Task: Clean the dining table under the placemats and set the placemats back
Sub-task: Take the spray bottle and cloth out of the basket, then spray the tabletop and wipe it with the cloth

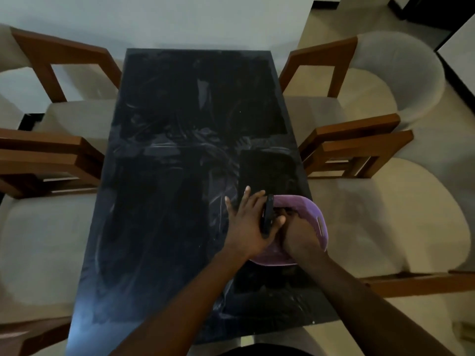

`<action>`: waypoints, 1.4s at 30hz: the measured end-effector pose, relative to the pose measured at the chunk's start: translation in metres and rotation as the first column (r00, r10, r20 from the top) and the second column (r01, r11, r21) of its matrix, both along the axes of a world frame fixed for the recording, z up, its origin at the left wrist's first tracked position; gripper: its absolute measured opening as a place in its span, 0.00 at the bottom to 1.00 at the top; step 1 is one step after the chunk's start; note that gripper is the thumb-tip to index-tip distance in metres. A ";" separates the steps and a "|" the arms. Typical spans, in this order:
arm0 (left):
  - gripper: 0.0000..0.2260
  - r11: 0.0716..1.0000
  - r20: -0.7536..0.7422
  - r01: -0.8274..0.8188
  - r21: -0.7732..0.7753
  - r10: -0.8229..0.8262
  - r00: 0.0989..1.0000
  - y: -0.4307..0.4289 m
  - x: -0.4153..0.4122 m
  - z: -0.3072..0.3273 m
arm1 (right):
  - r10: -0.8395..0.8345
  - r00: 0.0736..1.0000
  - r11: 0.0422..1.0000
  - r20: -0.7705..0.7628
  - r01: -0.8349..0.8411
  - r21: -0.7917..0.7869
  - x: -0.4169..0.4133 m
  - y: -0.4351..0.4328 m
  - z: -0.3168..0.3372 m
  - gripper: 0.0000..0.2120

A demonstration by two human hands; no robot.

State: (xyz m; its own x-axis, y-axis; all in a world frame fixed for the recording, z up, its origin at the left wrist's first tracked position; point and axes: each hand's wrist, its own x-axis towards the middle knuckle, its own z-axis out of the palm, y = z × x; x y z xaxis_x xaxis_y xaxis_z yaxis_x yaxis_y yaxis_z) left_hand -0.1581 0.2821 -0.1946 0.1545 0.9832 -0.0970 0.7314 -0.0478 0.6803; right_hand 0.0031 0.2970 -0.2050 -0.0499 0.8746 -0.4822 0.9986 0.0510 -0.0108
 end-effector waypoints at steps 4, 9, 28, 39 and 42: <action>0.25 0.999 0.152 -0.033 0.004 0.032 0.988 0.006 0.008 0.012 | -0.081 0.975 0.995 -0.207 0.093 0.047 0.012 0.009 0.009 0.16; 0.08 0.989 0.506 -0.151 -0.003 0.132 0.852 0.016 0.013 0.052 | -0.340 0.773 0.934 -0.536 0.344 -0.095 0.027 0.024 0.040 0.11; 0.07 0.893 0.567 -0.449 0.028 0.356 0.742 0.213 -0.056 0.096 | -0.644 -0.171 0.624 -0.746 0.446 -0.641 0.078 0.151 0.099 0.19; 0.13 0.927 0.414 -0.350 -0.139 0.375 0.830 0.412 -0.056 0.028 | -0.042 0.839 0.921 -0.542 0.243 0.306 0.012 0.347 -0.035 0.26; 0.10 0.928 0.403 -0.329 -0.174 0.372 0.836 0.452 -0.049 0.010 | -0.002 0.902 0.951 -0.431 0.136 0.279 -0.007 0.376 -0.054 0.28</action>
State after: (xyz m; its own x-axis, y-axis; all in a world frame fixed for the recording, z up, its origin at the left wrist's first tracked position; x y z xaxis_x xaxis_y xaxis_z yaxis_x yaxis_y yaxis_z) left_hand -0.2071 0.7340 -0.1841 -0.1520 0.9688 -0.1960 0.3293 0.2366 0.9141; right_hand -0.0043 0.6729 -0.2593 -0.1240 0.9812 -0.1477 0.9034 0.0501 -0.4258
